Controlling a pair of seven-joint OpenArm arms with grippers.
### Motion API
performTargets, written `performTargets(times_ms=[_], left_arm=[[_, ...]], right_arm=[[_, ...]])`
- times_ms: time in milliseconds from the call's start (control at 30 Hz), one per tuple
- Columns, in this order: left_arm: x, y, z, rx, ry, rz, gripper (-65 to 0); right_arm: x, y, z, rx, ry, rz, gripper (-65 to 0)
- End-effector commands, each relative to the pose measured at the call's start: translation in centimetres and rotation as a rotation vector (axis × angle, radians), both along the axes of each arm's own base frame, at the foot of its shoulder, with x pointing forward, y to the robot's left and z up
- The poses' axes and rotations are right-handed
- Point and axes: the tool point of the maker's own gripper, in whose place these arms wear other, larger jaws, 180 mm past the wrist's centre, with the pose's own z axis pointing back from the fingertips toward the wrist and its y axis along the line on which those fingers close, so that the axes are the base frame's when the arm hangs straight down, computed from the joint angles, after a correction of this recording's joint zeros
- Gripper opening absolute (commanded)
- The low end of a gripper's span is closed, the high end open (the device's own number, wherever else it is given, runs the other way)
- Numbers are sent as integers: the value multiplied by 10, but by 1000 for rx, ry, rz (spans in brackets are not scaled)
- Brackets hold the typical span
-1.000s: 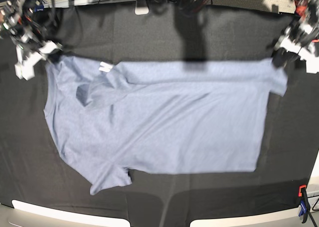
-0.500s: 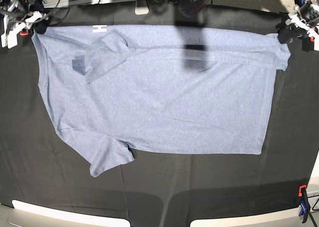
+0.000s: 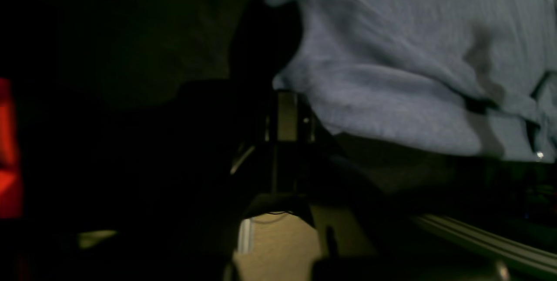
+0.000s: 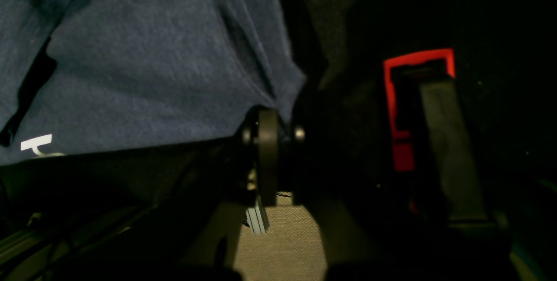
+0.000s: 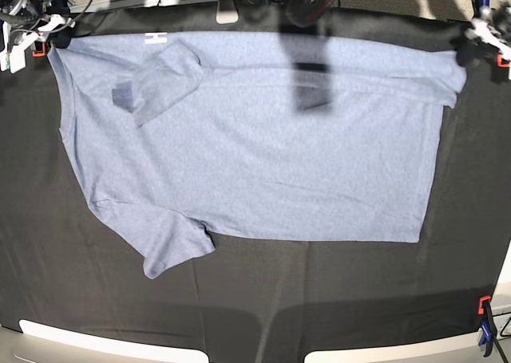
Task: Layout the t-shirt on the table in an organized manner, then fold the t-shirt properly
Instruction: 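Lift both shoulder corners and stretch the shirt flat, then release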
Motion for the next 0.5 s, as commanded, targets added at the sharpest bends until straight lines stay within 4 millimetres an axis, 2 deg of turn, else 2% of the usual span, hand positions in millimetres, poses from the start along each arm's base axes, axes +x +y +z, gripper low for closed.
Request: performTargets(times_ms=[0, 100, 167, 467], left_arm=[[4, 6, 10, 18, -25, -14, -620], [6, 11, 13, 34, -24, -25, -468], [7, 14, 16, 44, -26, -31, -432], [22, 35, 34, 111, -59, -59, -432]], right_arm=[[5, -9, 10, -34, -21, 7, -650], [8, -11, 15, -31, -33, 15, -503], [8, -11, 18, -11, -12, 34, -428], [36, -21, 55, 17, -94, 110, -412]])
